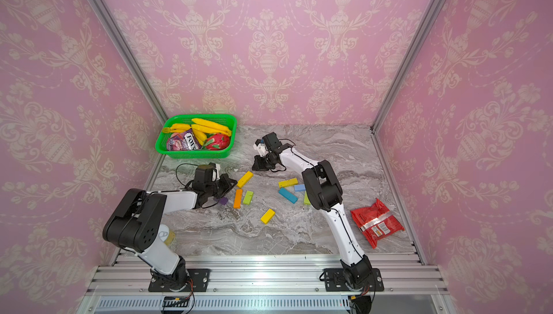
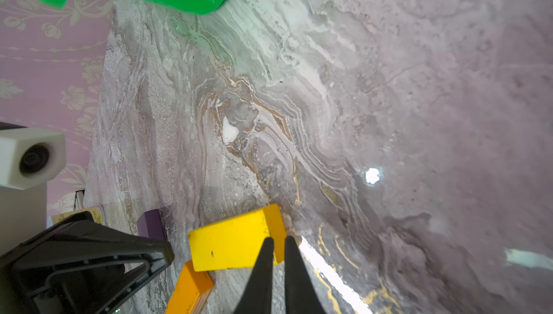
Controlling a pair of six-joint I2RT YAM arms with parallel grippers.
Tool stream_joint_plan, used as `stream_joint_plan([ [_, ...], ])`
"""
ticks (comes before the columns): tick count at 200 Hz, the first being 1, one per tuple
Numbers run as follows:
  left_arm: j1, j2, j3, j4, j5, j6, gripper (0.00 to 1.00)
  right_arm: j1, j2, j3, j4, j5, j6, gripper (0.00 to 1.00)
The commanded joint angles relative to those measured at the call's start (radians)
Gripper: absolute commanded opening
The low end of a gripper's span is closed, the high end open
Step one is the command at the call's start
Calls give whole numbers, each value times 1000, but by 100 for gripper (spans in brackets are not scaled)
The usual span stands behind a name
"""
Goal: Assemble the letter p with building blocks
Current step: Adjust the building block at the center of the board.
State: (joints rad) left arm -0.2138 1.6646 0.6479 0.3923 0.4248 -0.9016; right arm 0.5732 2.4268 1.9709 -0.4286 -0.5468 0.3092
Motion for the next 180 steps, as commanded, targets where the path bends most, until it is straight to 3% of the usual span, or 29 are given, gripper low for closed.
stream_joint_plan([
  [1, -11, 7, -18, 32, -9, -8, 0, 6, 17, 20, -13, -16, 11, 11],
  [97, -27, -34, -41, -73, -57, 41, 0, 7, 38, 7, -14, -50, 18, 10],
  [180, -29, 75, 19, -84, -72, 55, 0, 11, 21, -66, 13, -72, 33, 10],
])
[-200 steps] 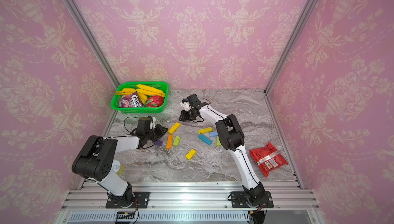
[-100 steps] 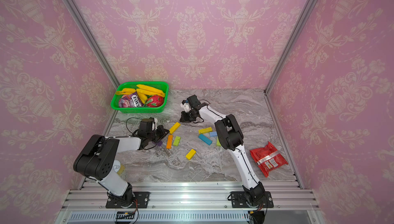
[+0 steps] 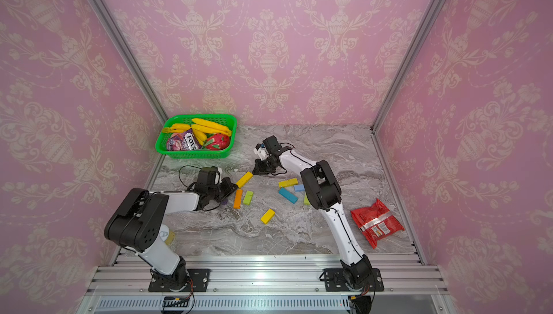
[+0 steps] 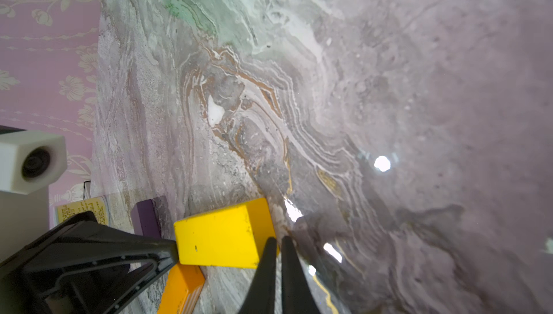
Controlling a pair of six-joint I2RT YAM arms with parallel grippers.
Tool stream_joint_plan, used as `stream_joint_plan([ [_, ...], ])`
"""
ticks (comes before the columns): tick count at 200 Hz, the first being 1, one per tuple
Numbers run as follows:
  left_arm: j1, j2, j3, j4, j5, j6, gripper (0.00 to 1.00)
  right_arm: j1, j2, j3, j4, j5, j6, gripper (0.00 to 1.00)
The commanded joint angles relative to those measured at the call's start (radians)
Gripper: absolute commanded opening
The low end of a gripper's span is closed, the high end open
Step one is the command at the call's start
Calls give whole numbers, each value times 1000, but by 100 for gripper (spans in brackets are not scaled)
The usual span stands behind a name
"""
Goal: Assemble the letter p with building blocks
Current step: Adjust the building block at the center of the board.
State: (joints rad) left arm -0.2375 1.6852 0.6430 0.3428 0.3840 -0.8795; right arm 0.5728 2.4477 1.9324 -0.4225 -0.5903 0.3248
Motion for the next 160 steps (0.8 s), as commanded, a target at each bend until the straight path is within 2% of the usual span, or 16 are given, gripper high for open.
stream_joint_plan([
  [1, -6, 56, 26, -34, -31, 33, 0, 12, 0, -28, 7, -29, 19, 10],
  [87, 0, 86, 110, -106, -117, 96, 0, 23, -45, -124, 48, -32, 38, 10],
  [160, 3, 91, 153, -163, -172, 154, 0, 49, -130, -287, 115, -17, 69, 11],
])
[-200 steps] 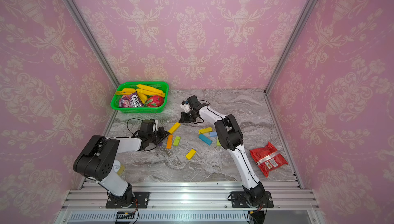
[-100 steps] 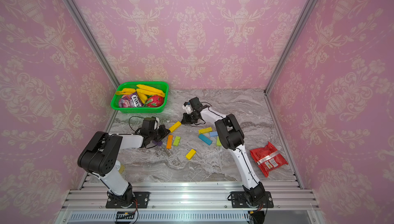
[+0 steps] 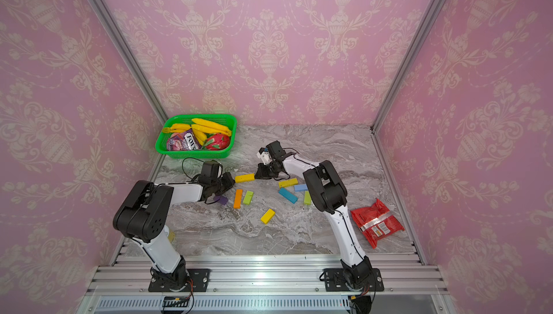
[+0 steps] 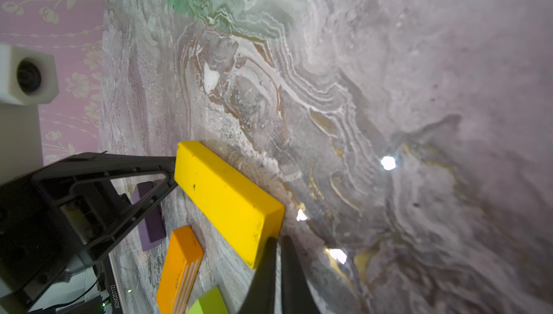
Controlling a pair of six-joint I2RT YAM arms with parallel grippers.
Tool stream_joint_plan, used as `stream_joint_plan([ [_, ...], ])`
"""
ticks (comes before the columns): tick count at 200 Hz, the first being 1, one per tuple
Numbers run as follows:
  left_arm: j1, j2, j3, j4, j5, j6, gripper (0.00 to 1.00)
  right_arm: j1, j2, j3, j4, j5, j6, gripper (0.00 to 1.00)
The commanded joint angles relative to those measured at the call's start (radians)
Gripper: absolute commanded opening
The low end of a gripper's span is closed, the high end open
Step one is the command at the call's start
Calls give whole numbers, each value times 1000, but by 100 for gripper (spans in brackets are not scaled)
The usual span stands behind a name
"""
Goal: Assemble the letter p with building blocks
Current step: Adjust the building block at the center of the board.
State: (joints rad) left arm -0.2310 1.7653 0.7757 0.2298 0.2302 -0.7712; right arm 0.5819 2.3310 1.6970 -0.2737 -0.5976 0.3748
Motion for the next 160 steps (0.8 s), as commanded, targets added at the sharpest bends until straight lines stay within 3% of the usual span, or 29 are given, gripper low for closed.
stream_joint_plan([
  [1, -3, 11, 21, -51, -19, 46, 0, 39, -14, -53, -33, -10, 19, 11],
  [43, 0, -30, 12, -82, -42, 64, 0, 39, -23, -70, -39, 42, 22, 12],
  [73, 5, -115, -3, -144, -108, 91, 0, 39, -71, -110, -41, 147, 15, 19],
  [88, 5, -184, -18, -174, -151, 112, 0, 38, -113, -140, -42, 207, 13, 31],
  [107, 5, -264, -32, -202, -179, 133, 11, 38, -163, -180, -40, 253, 13, 38],
  [119, 5, -305, -35, -225, -182, 147, 13, 39, -195, -200, -50, 272, 16, 42],
  [160, 6, -388, -36, -272, -102, 170, 22, 80, -285, -246, -154, 356, 2, 61],
])
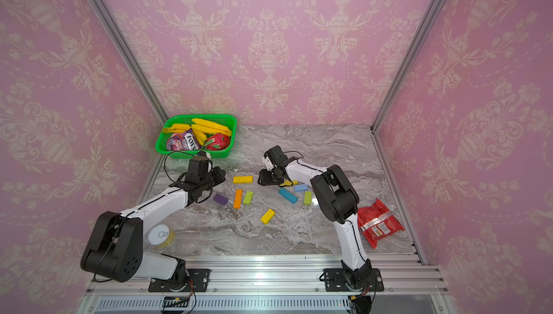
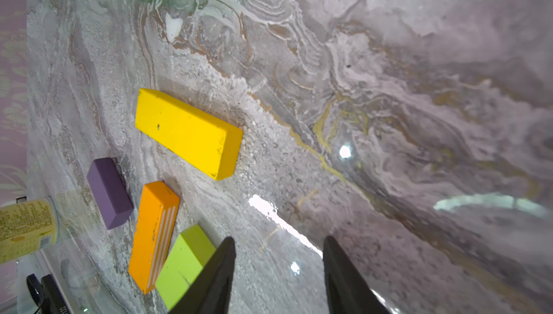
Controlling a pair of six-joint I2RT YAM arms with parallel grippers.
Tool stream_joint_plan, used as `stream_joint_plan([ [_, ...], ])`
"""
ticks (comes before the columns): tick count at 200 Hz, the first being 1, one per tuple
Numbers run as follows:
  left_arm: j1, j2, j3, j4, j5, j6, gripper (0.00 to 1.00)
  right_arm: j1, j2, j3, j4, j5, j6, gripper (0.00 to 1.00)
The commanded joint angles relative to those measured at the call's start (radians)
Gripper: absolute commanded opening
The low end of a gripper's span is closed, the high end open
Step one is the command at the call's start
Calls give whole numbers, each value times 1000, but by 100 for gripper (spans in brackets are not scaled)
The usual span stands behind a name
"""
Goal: Assemble the letter p with building blocks
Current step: Adjust the building block at the center of the board, then assemble the building block at the center of the board.
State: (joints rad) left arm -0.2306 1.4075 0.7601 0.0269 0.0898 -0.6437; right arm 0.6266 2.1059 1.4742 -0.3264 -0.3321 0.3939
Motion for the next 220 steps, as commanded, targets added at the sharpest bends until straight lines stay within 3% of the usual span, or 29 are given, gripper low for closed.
stream_joint_plan([
  [1, 6, -30, -21, -70, 43, 42, 22, 36, -61, -22, -105, 91, -17, 62],
  [17, 6, -29, -21, -89, 88, 47, 27, 62, -71, -23, -142, 92, -15, 71],
  [46, 10, -44, -65, -105, 79, 49, 36, 125, -67, -2, -183, 140, 5, 78],
  [103, 51, -75, -85, -107, 113, 48, 40, 218, -12, 83, -223, 207, 89, 77],
  [149, 139, -87, -122, -89, 184, 36, 40, 250, 52, 177, -285, 289, 145, 76],
  [220, 163, -128, -153, -87, 197, 40, 40, 266, 99, 237, -350, 350, 220, 64],
])
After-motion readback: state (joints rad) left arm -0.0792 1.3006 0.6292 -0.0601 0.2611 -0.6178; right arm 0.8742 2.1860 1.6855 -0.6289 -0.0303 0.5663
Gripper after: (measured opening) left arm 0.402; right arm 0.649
